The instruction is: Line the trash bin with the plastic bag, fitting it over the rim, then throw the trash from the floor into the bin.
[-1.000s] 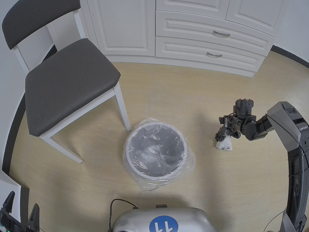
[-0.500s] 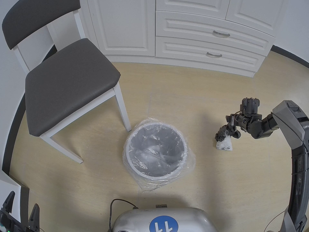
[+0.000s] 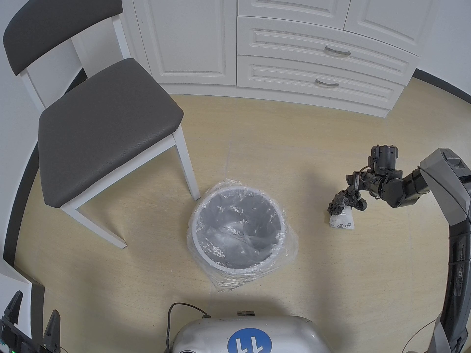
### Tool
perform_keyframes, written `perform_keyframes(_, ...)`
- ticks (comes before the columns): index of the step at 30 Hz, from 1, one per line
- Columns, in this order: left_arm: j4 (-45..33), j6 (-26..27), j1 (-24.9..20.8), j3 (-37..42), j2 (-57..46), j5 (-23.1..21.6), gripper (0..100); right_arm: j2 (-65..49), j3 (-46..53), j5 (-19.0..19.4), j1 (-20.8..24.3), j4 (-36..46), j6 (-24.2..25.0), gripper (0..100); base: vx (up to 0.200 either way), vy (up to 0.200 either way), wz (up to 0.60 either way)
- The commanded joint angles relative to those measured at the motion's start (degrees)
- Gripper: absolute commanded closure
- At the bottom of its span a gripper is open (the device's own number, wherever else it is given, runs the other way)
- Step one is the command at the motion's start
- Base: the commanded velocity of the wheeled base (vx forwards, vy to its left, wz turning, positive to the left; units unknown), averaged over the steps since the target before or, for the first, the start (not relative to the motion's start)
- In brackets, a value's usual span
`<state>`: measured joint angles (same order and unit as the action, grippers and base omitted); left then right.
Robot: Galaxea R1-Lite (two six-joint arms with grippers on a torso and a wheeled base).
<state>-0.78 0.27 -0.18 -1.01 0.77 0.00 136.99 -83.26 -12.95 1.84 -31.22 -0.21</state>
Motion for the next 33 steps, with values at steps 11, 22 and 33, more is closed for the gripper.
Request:
perform_keyframes(11,-0.01,0.00,0.01,0.66,-0.68,0.00,0,9.00,-9.11,-0.24,0.00,6.61,1.44,0,0.000,0.000,0.00)
perform_keyframes(22,-0.01,0.00,0.01,0.66,-0.77,0.00,0,15.68,-15.79,-0.15,-2.54,12.50,1.35,0,0.000,0.000,0.00)
perform_keyframes(33,-0.01,0.00,0.01,0.66,-0.77,0.00,0,18.14,-17.20,5.39,-1.93,15.84,5.48,100,0.000,0.000,0.00)
